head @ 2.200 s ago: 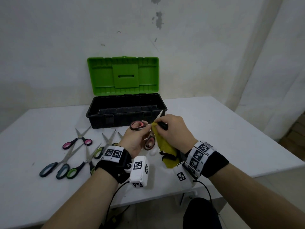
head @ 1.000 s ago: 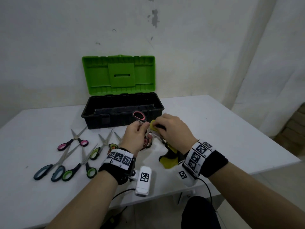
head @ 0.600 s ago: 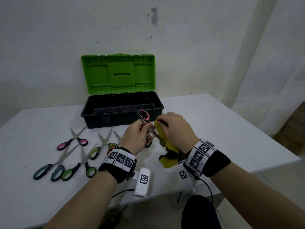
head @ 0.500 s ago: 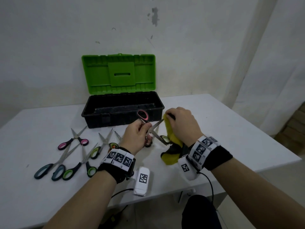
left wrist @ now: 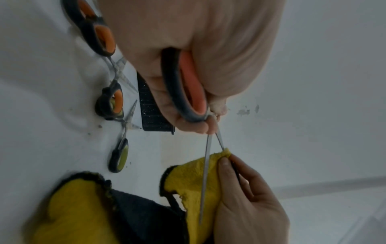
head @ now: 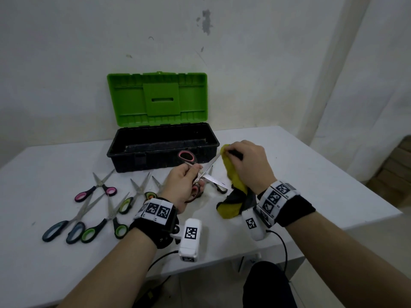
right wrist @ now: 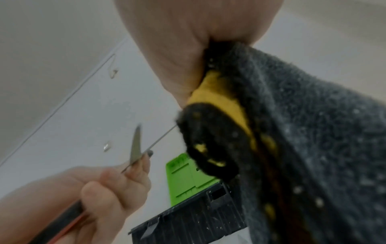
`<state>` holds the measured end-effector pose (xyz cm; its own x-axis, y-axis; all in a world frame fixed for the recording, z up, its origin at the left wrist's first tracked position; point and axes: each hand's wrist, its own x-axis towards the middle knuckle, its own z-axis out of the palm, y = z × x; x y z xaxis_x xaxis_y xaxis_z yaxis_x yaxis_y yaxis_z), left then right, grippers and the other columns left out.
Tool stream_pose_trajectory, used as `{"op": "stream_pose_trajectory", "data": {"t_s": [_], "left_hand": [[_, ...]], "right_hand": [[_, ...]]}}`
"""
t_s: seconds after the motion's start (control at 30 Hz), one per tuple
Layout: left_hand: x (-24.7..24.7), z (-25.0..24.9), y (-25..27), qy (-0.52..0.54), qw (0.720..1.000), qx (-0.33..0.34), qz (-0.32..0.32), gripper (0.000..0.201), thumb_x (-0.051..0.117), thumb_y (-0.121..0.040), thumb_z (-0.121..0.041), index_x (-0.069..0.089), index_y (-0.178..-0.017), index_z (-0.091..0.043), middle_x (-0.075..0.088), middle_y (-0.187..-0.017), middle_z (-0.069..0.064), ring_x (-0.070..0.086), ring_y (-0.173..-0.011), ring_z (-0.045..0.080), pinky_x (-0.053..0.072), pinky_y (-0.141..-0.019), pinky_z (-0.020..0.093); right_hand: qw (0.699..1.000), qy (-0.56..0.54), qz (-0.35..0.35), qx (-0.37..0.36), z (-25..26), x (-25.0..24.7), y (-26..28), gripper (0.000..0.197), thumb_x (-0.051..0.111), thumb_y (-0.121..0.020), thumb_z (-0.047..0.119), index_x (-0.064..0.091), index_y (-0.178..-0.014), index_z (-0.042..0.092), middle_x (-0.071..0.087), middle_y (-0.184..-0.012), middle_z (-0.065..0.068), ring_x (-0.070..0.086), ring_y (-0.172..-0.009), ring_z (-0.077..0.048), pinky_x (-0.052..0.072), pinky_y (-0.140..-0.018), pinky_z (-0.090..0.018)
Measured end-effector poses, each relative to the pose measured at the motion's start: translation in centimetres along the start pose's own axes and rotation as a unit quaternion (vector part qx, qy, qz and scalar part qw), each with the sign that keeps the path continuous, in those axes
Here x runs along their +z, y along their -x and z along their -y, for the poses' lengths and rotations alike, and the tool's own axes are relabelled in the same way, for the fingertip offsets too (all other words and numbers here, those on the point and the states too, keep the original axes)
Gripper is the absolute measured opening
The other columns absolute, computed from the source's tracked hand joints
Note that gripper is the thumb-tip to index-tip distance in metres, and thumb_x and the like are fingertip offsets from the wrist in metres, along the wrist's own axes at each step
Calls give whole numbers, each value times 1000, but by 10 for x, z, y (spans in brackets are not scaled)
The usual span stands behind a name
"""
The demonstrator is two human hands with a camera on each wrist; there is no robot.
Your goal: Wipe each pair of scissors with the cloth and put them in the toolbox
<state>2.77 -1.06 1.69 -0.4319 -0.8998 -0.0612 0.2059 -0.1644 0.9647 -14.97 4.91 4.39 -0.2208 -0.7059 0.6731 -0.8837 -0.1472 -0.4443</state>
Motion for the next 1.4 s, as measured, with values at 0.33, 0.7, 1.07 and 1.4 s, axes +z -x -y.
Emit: {"op": "stream_pose_trajectory", "data": {"t_s": [0.33,0.7,1.07,1.4], "left_hand": [[3,0,-1,-28,1000,8,-8,21,48,-104,-17,61,-97,-3,56,-58,8,53,-43,11,45,-43,21],[-8,-2,-12,29,989,-45,-138,39,50,-97,-49,65,-91,-14,68,-71,4,63,-56,17,50,-61,30],[2,5,-4,41,993,-18,-105,35,46,-103,-39,65,-103,-10,74,-94,14,71,-84,28,55,-67,34],[4,7,-5,18,993,2,-115,47,47,-91,-55,63,-111,-17,69,-111,16,68,-103,32,54,-93,56]], "right_hand": [[996,17,78,-36,3,3,2,15,64,-90,22,74,-101,24,69,-94,2,63,-85,-17,53,-77,-37],[988,44,136,64,34,-41,-5,10,64,-88,29,73,-93,28,71,-90,6,62,-85,-10,48,-76,-20],[979,65,193,-16,51,30,9,24,56,-95,32,69,-115,26,61,-105,1,60,-93,-21,53,-79,-42],[972,87,206,-71,58,36,12,27,56,-94,18,64,-120,16,55,-108,-5,61,-87,-27,53,-75,-43]]}}
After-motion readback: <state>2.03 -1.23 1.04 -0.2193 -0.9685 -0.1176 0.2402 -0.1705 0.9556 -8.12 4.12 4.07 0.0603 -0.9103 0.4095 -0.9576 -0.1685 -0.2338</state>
